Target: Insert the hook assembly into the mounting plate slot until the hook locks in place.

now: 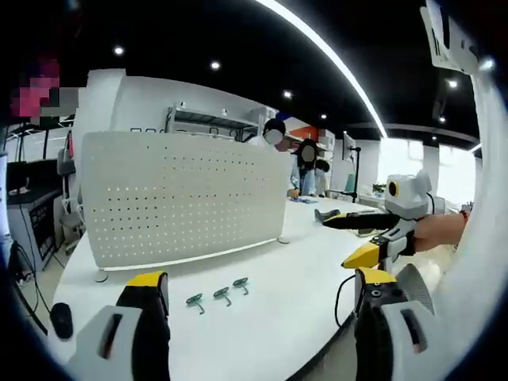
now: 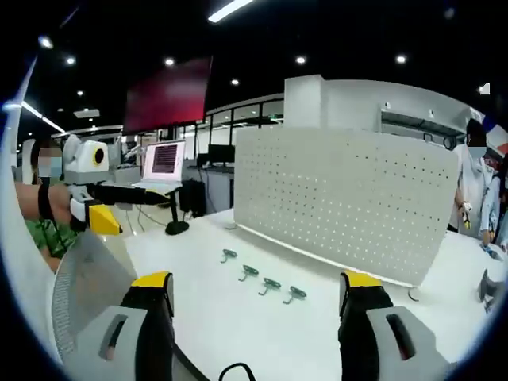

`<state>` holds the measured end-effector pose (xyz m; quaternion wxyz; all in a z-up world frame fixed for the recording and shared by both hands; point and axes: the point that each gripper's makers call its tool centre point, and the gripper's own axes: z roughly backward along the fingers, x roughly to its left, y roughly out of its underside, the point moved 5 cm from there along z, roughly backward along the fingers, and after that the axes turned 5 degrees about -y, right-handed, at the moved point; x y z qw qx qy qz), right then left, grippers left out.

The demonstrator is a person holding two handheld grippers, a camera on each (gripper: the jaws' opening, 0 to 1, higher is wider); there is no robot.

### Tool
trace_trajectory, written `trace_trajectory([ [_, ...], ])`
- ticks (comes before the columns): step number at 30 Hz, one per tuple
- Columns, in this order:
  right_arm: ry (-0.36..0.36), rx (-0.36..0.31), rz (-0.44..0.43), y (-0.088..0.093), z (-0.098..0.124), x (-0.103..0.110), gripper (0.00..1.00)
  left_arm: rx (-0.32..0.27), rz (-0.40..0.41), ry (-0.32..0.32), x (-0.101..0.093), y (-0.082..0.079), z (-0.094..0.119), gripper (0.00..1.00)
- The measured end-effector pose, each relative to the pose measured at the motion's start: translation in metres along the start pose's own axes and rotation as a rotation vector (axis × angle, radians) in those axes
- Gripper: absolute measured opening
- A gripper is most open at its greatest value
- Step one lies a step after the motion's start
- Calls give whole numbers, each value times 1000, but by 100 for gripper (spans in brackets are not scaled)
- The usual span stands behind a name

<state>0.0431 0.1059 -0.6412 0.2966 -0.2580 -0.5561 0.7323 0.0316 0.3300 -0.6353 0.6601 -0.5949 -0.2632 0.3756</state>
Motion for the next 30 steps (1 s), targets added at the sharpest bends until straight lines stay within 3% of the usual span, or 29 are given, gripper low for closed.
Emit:
trace_trajectory([
  [9,8,7,-3,1,0,-2,86,-3,13,18,-1,0,-9,99],
  [15,18,-8,-73,7,0,-6,86,15,-11,65,-3,-3,-20,99],
  [20,29,8,-41,3,-2,-9,86,-13,31,68,-2,-4,-22,99],
  [30,9,33,-54,10,-12,-8,84,1,40,82,-9,-5,-31,98],
])
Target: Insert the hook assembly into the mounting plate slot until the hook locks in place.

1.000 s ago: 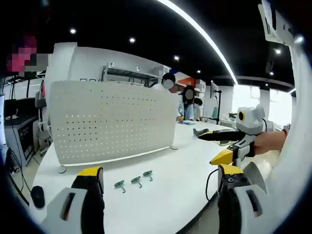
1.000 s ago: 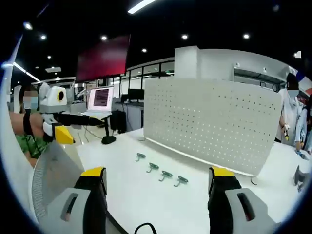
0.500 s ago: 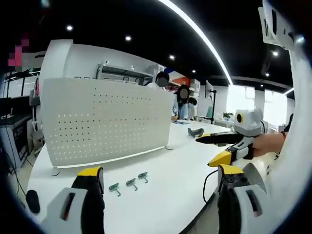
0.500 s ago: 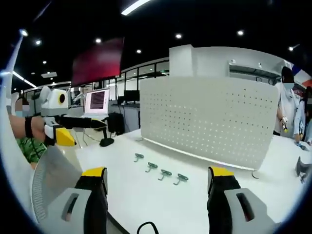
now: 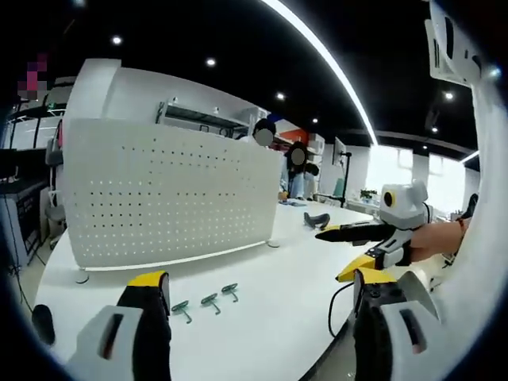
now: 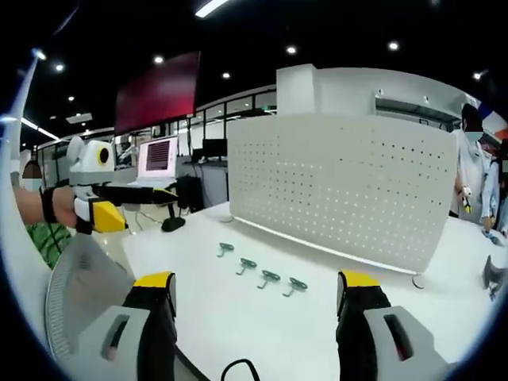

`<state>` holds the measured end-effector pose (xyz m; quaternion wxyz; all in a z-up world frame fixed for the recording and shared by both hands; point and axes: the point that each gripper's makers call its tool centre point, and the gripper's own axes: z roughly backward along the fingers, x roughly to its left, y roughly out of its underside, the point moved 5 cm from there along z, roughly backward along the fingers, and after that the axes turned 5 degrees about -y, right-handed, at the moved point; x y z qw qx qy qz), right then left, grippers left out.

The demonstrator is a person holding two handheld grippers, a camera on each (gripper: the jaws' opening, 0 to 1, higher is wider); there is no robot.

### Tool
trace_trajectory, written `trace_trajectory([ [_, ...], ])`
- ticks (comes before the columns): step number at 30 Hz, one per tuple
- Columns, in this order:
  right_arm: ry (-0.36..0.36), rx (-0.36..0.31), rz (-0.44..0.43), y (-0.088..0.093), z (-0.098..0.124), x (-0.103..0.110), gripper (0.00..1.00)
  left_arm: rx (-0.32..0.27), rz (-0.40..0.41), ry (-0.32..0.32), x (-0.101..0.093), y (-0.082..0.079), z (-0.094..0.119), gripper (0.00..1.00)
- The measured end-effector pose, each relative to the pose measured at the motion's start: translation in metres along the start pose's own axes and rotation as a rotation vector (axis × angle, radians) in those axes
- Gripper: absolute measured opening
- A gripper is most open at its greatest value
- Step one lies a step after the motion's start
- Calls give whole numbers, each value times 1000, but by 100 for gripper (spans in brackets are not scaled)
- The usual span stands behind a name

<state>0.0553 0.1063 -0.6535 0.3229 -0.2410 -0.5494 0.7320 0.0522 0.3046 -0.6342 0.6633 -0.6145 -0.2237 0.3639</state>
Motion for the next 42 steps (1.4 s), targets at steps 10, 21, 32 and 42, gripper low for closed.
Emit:
trace_trajectory([
  [10,-18,38,2,8,-7,-6,82,0,11,-10,-4,-4,2,98],
  [21,-12,34,-19,11,-10,-8,80,2,9,-9,-9,-11,-2,97],
  [32,-26,9,-70,12,-13,-10,77,9,4,-2,5,4,-1,97],
  [42,-42,34,-60,15,-21,-16,73,27,-1,-18,10,13,2,97],
])
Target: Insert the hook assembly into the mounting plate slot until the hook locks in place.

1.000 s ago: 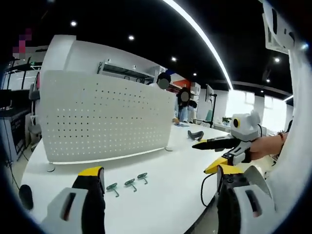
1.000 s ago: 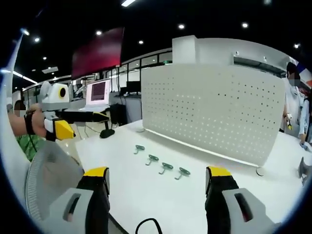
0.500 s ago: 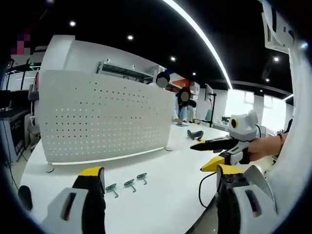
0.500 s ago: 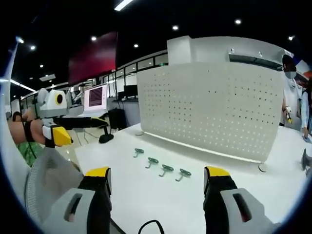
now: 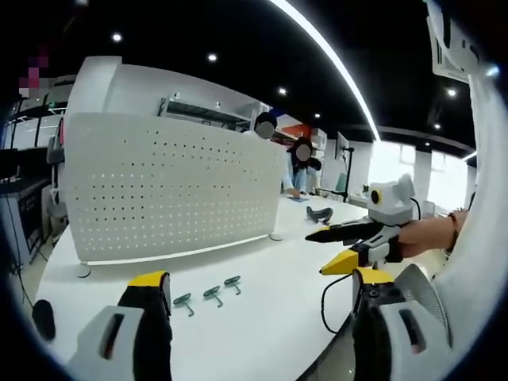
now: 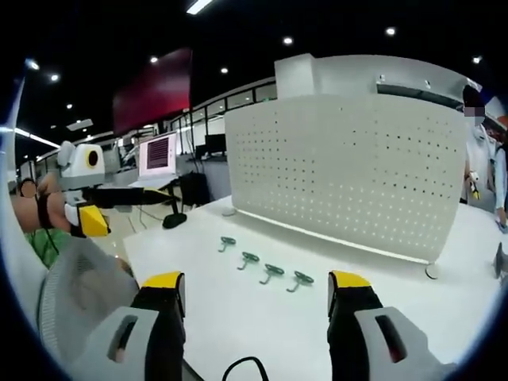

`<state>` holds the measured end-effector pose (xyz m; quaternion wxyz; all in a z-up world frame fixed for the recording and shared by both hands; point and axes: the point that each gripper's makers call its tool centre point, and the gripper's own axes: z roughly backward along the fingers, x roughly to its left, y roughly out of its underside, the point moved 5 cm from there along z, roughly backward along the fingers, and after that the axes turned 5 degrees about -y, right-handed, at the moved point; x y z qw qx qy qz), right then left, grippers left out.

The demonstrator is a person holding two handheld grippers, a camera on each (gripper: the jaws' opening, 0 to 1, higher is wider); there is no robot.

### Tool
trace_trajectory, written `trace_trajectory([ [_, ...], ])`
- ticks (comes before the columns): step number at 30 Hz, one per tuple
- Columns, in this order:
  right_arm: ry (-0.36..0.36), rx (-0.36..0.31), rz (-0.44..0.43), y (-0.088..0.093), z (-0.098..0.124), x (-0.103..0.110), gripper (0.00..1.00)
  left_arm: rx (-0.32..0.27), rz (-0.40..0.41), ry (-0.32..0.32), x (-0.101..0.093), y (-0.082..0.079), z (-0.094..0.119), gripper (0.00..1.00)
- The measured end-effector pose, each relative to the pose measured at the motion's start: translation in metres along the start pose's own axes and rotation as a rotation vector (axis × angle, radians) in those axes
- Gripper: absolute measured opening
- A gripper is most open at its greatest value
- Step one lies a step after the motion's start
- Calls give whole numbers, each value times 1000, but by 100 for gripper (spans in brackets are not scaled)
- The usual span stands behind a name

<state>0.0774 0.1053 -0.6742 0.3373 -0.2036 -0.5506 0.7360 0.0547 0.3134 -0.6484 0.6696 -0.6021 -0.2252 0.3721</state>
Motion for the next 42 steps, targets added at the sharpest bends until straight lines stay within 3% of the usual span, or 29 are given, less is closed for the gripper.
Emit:
trace_trajectory([
  [15,-51,96,35,12,-10,-6,54,27,-11,-6,-3,3,-1,96],
  [29,-81,150,60,25,-31,-11,47,29,-3,-18,-11,5,2,96],
  [42,-102,186,93,29,-57,-30,42,40,1,-15,-10,9,-2,96],
])
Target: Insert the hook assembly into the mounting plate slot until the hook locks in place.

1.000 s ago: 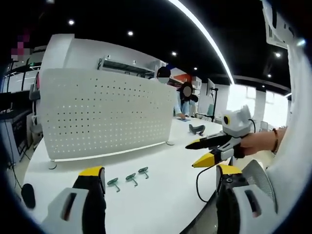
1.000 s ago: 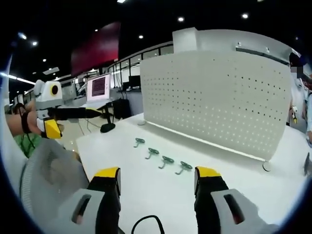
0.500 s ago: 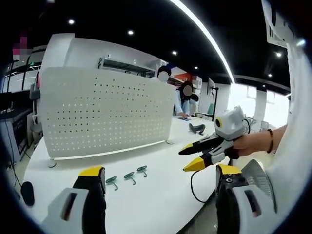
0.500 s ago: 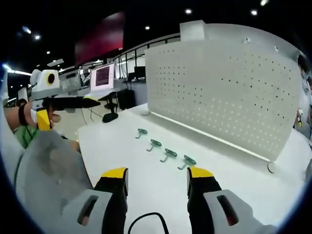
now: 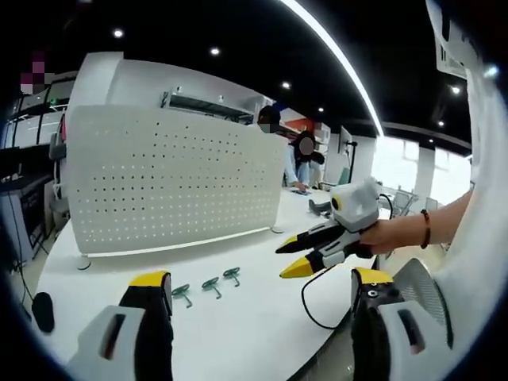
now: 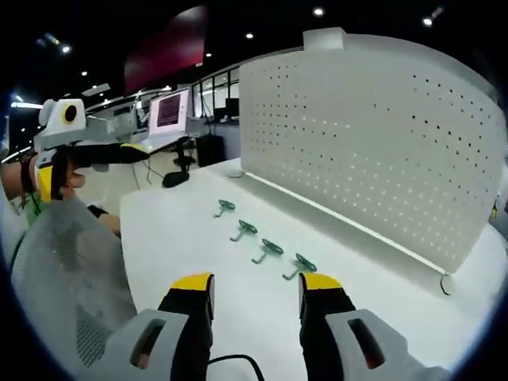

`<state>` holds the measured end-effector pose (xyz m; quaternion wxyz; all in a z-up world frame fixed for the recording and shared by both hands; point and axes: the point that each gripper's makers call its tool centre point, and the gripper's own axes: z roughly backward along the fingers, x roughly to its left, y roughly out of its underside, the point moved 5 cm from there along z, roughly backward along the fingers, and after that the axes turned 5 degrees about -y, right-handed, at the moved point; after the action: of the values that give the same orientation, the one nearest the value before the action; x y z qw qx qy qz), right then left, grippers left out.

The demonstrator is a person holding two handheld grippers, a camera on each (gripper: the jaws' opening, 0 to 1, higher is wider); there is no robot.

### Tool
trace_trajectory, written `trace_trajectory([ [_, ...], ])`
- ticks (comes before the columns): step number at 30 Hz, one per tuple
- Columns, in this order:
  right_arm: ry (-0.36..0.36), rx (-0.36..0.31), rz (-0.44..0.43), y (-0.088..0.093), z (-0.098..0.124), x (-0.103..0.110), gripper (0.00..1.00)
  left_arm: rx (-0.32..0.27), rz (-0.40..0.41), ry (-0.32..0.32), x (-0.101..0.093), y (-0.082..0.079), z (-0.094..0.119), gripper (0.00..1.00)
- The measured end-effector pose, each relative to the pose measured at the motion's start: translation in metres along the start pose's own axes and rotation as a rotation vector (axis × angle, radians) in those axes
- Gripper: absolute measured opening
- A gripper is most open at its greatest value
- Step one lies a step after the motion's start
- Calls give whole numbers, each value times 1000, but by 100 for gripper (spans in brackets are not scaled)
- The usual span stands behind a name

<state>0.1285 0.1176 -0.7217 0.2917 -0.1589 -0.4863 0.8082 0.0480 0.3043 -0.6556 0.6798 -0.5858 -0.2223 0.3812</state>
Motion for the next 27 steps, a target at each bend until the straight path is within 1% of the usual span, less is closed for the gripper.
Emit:
trace_trajectory([
  [6,2,20,16,-1,-7,-8,39,8,-4,-4,1,1,2,95],
  [9,2,42,13,1,-12,-13,36,7,-1,-10,3,2,3,95],
  [12,7,63,15,2,-15,-17,36,7,5,-21,5,3,3,95],
  [15,-1,62,15,1,-17,-19,36,7,4,-17,5,3,3,95],
  [17,-4,77,21,3,-20,-21,35,13,-4,-13,5,4,3,95],
  [19,0,99,6,6,-22,-25,35,14,-3,-14,6,4,2,95],
  [27,0,119,18,6,-29,-32,35,17,-2,-13,7,5,0,95],
])
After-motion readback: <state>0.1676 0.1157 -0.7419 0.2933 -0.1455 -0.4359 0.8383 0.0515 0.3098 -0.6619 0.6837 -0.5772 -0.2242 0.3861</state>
